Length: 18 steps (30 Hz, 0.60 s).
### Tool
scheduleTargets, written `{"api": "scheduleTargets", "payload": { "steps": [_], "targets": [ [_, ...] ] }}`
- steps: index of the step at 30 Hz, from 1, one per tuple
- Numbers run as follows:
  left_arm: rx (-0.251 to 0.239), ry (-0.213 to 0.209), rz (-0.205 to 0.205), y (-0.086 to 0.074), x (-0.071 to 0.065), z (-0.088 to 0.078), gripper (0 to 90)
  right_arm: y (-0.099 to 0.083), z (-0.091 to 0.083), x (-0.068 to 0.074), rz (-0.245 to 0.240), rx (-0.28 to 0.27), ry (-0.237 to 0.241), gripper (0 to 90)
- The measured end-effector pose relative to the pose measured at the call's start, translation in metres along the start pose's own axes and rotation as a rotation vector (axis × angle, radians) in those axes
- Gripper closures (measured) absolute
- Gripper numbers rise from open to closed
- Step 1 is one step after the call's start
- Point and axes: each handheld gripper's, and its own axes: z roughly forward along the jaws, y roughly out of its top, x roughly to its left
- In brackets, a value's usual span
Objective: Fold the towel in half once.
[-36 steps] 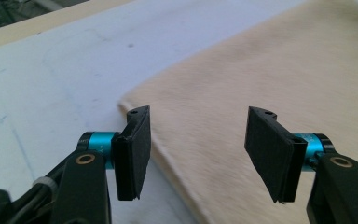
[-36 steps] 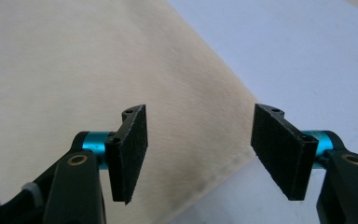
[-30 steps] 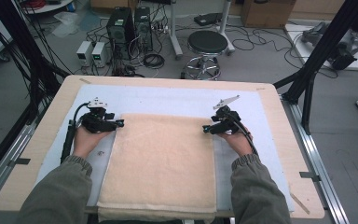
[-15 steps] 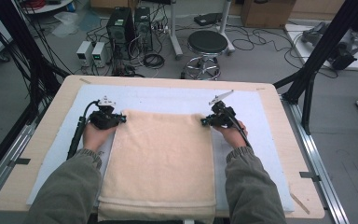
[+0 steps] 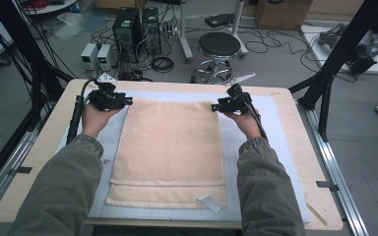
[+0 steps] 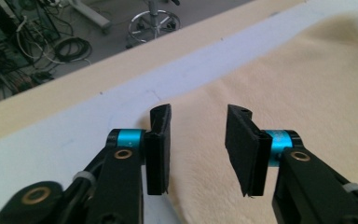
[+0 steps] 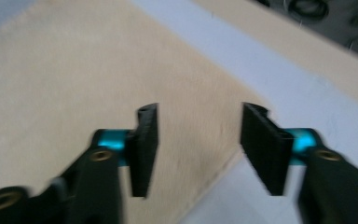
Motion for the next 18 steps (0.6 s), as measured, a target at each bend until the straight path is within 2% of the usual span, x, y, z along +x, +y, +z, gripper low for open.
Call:
{"api": "scheduleTargets", "payload": {
  "steps": [1,3,5,7,13,16,18],
  "targets": [
    [0.005,-0.006,0.0,-0.004,-0.001,0.001,56.1,-0.003,0.002,-0.001,0.024,0.026,0.017,36.3],
    [0.008,-0.018,0.005,-0.013,-0.003,0.001,53.4,-0.009,0.003,-0.001,0.077,0.051,0.08,32.8],
    [0.011,-0.028,0.016,-0.021,-0.007,0.0,50.5,-0.01,-0.001,0.007,0.036,0.055,0.076,32.3],
    [0.014,-0.036,0.031,-0.028,-0.01,-0.003,48.5,-0.014,-0.009,0.018,-0.034,0.02,0.041,33.2],
    [0.001,-0.077,0.054,-0.044,-0.022,-0.019,40.2,-0.034,-0.031,0.037,-0.08,-0.009,0.033,32.6],
    [-0.01,-0.094,0.081,-0.053,-0.027,-0.031,38.9,-0.048,-0.04,0.052,-0.121,0.001,0.029,32.6],
    [-0.019,-0.099,0.09,-0.059,-0.03,-0.04,37.0,-0.057,-0.045,0.059,-0.14,-0.013,0.039,32.8]
  ]
}}
